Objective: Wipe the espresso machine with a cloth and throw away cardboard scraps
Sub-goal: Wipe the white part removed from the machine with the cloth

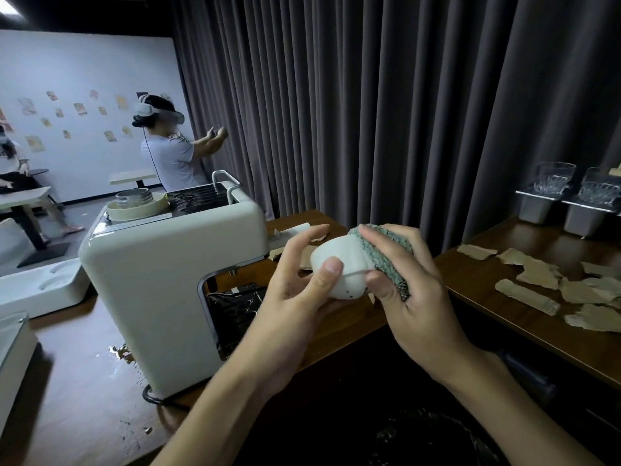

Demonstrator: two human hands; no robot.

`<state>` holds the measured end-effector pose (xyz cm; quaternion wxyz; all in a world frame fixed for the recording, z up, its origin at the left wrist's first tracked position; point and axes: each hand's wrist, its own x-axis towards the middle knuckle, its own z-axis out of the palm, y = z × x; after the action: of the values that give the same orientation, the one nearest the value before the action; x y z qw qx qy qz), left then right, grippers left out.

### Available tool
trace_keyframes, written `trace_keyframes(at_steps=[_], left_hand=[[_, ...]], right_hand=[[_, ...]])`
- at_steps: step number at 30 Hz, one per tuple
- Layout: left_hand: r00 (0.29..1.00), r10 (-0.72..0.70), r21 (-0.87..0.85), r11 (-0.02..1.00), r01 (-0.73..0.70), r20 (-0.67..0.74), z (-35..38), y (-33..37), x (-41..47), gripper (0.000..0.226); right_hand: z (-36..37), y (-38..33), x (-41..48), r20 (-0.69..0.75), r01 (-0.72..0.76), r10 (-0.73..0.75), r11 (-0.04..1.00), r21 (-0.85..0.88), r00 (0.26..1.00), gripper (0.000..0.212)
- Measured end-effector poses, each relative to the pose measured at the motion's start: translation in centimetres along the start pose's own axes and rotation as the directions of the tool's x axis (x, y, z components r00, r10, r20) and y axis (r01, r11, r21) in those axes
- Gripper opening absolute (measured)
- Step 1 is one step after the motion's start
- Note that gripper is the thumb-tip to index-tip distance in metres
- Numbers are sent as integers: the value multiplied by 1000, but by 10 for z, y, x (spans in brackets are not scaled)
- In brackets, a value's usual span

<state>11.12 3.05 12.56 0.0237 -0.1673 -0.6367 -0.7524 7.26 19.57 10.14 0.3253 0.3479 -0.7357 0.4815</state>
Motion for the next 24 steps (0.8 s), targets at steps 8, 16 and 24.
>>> trace_keyframes(at_steps=[8, 16, 24], left_hand=[[948, -219, 206, 963, 173, 229, -40, 8, 12, 81], [984, -37, 198, 980, 2, 172, -27, 1, 10, 72], [992, 118, 478, 870, -121, 36, -28, -4, 13, 75]], right_hand=[[-2, -4, 1, 70, -127, 119, 984, 128, 990, 30], [0, -4, 0, -109, -203, 196, 978, -55, 974, 35], [-14, -9, -2, 183, -189, 178, 981, 42, 967, 39]])
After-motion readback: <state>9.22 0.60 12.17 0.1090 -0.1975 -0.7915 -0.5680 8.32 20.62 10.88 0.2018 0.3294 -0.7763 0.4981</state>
